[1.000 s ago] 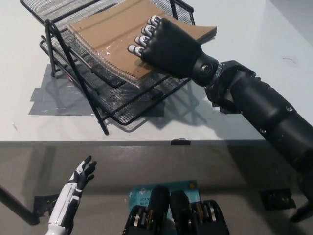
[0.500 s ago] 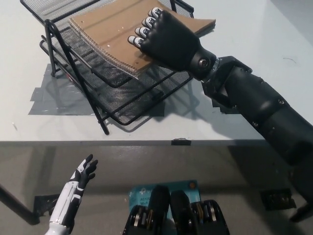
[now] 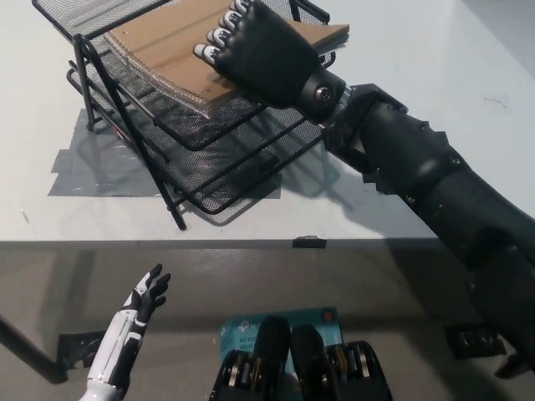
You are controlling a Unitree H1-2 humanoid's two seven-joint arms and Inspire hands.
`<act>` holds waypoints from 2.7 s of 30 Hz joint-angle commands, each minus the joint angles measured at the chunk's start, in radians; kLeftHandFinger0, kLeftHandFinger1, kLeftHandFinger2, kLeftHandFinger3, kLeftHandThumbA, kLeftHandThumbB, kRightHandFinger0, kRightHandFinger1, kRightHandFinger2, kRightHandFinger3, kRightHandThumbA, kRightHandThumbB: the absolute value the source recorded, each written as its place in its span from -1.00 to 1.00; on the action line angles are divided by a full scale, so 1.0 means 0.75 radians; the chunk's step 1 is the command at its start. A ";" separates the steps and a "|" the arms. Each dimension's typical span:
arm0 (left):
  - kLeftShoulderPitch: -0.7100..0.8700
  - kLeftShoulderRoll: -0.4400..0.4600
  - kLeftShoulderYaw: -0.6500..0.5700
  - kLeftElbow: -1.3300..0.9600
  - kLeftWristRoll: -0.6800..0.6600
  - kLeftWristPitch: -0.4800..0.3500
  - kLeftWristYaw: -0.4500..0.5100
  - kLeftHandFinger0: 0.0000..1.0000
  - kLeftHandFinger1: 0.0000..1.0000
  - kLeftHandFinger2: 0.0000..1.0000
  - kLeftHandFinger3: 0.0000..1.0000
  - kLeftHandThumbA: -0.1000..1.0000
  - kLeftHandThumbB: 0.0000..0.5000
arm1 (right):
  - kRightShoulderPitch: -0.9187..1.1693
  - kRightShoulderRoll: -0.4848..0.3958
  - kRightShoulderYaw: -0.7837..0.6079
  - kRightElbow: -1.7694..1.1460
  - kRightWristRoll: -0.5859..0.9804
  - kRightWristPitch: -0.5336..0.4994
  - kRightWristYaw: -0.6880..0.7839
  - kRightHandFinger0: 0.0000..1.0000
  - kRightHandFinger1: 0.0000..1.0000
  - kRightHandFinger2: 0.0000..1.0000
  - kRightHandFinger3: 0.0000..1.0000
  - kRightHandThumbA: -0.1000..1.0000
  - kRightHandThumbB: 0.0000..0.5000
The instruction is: A person hands a notebook to the robot and the robot grabs it with its right hand and places it in the file tray kept in the centre of the desk infront of it.
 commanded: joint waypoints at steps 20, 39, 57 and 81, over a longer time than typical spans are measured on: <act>-0.017 0.029 -0.001 -0.055 0.023 -0.010 -0.012 1.00 1.00 1.00 1.00 1.00 -0.81 | -0.261 0.059 0.039 0.342 0.120 0.152 0.027 -1.00 -1.00 -0.50 -0.82 0.92 -1.00; -0.052 0.048 -0.002 -0.043 0.031 -0.031 -0.024 1.00 1.00 1.00 1.00 1.00 -0.88 | -0.224 -0.186 -0.392 -0.949 1.873 1.063 2.442 1.00 1.00 1.00 1.00 1.00 1.00; -0.095 0.050 0.002 -0.031 0.035 -0.019 -0.022 1.00 1.00 1.00 1.00 1.00 -0.74 | -0.352 -0.407 -0.345 -1.097 2.208 1.069 2.542 1.00 1.00 1.00 1.00 1.00 1.00; -0.123 0.052 -0.001 -0.037 0.026 0.000 -0.032 1.00 1.00 1.00 1.00 1.00 -0.82 | -0.550 -0.677 -0.197 -1.227 2.531 1.069 2.540 1.00 1.00 1.00 1.00 0.81 1.00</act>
